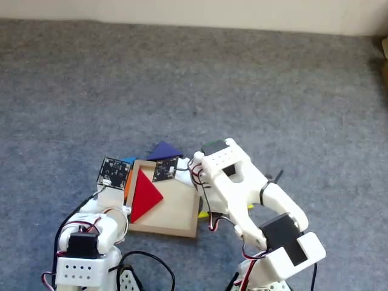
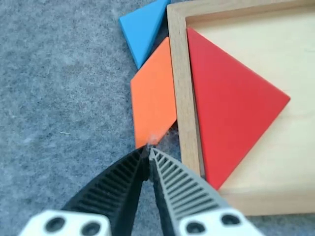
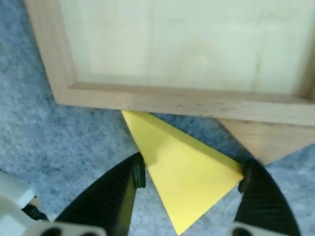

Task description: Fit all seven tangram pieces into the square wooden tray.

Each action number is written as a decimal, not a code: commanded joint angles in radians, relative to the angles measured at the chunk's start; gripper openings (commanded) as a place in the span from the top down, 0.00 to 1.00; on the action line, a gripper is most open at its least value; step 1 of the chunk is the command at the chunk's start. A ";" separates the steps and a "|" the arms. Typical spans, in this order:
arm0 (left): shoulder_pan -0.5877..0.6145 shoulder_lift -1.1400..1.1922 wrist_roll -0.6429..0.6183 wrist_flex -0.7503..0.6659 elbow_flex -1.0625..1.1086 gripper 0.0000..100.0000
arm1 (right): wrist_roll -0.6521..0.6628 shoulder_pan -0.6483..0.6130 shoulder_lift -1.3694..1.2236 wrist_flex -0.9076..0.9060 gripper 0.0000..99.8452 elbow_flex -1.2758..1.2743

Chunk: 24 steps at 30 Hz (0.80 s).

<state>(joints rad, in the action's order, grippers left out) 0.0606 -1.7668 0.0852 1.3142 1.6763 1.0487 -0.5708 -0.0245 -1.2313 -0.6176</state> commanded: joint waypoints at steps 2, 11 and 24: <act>0.010 -0.048 0.006 0.005 0.021 0.99 | 0.003 0.015 0.013 -0.005 0.76 0.004; 0.010 -0.048 0.006 0.005 0.021 0.99 | 0.003 0.056 0.191 -0.019 0.76 -0.033; 0.010 -0.048 0.006 0.005 0.021 0.99 | -0.037 0.027 0.401 -0.012 0.66 -0.216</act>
<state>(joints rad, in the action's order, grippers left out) 0.0606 -1.7668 0.0852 1.3142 1.6763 1.0395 -0.5309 0.3222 -1.2375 -0.8247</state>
